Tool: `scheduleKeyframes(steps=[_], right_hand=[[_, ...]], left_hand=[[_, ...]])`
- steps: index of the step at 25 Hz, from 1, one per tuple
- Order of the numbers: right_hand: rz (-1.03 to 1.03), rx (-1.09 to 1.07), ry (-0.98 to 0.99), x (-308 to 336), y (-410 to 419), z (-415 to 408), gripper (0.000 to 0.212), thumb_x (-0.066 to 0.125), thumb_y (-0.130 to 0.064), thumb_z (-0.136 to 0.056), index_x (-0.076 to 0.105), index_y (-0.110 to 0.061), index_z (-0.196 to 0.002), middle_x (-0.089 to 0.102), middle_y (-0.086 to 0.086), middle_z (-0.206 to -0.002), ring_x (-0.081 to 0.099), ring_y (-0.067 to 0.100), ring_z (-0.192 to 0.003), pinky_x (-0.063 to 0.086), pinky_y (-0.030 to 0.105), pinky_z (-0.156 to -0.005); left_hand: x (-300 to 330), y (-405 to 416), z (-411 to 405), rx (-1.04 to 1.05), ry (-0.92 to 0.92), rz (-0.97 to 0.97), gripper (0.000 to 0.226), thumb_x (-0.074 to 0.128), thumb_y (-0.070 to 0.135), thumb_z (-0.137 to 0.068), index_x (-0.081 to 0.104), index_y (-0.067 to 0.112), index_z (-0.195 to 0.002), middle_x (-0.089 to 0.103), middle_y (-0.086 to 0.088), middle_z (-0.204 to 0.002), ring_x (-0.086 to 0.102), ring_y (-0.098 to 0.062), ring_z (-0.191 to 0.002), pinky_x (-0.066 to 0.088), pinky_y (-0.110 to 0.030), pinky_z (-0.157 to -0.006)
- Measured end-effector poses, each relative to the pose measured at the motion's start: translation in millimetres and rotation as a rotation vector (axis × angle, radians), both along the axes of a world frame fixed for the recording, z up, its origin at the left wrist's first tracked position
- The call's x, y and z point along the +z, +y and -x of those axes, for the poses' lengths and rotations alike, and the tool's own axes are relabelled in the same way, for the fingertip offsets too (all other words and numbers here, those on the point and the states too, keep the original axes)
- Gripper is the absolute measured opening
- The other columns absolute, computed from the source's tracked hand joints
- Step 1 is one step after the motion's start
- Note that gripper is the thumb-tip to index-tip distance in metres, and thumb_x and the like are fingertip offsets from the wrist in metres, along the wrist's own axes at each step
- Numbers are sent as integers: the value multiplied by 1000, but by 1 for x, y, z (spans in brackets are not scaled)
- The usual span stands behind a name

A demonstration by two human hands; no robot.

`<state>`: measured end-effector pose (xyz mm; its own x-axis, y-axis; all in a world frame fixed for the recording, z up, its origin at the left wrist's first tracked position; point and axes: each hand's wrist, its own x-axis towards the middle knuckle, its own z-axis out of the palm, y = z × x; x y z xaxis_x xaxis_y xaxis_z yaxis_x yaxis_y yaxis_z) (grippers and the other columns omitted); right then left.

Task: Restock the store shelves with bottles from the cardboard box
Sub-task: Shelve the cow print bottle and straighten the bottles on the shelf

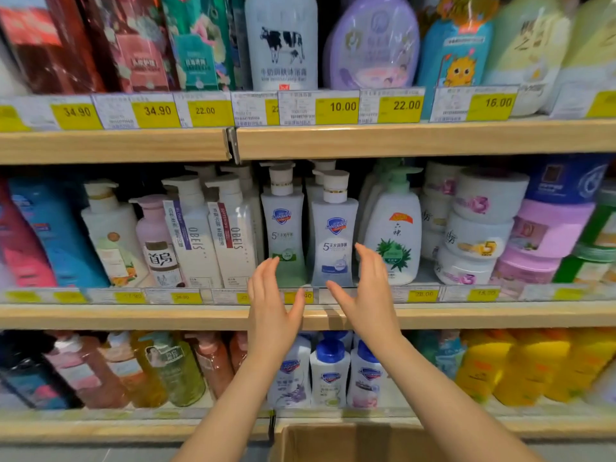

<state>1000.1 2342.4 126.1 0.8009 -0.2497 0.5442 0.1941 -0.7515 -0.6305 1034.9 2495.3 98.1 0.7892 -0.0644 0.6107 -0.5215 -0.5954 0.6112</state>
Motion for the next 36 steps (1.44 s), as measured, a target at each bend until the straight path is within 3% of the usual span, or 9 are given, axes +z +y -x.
scheduleKeyframes(steps=[2,6,9,14,18,28,36], right_hand=[[-51,-29,58,-1,-1,-14,79,69,-35,-80,25,-12,-141,36,5,-142,34,18,-131,34,32,-106],[-95,-86,101,-4,-5,-39,73,73,-41,-73,36,-16,-131,54,6,-127,52,24,-116,49,42,-90],[-103,-74,101,-6,-5,-47,67,73,-40,-74,40,-18,-127,60,3,-119,57,22,-109,52,41,-85],[-95,-104,105,-7,-6,-58,74,73,-42,-74,37,-15,-133,62,7,-114,58,24,-107,52,41,-85],[-96,-108,102,-7,-8,-61,76,74,-41,-73,37,-14,-134,62,11,-113,58,27,-106,53,44,-84],[-91,-116,140,-7,-8,-61,70,72,-46,-74,42,-12,-127,63,9,-110,59,26,-103,54,41,-81],[-100,-100,123,-10,-8,-56,78,72,-44,-74,36,-14,-136,61,7,-119,56,21,-110,52,37,-87]], left_hand=[[-3,-1,-9,9,-17,-20,61,61,21,-87,31,11,-139,36,-8,-141,33,-20,-132,29,-29,-108],[-1,-12,-25,88,17,-29,67,62,25,-87,26,11,-142,32,-9,-144,30,-21,-135,29,-30,-107],[4,-22,-34,165,41,-34,74,63,29,-85,20,11,-143,33,-12,-141,33,-26,-132,37,-37,-103],[16,-36,-47,286,122,-42,97,71,32,-79,6,10,-148,42,-16,-129,43,-29,-120,44,-37,-93],[23,-43,-54,357,241,-59,102,71,31,-78,-3,14,-147,47,-18,-127,53,-32,-112,48,-40,-87],[13,-35,-42,364,147,-125,96,69,36,-78,4,8,-144,48,-17,-114,54,-30,-104,52,-39,-82],[12,-35,-43,345,139,-122,101,68,35,-79,-1,7,-147,48,-17,-116,54,-29,-104,52,-39,-84]])
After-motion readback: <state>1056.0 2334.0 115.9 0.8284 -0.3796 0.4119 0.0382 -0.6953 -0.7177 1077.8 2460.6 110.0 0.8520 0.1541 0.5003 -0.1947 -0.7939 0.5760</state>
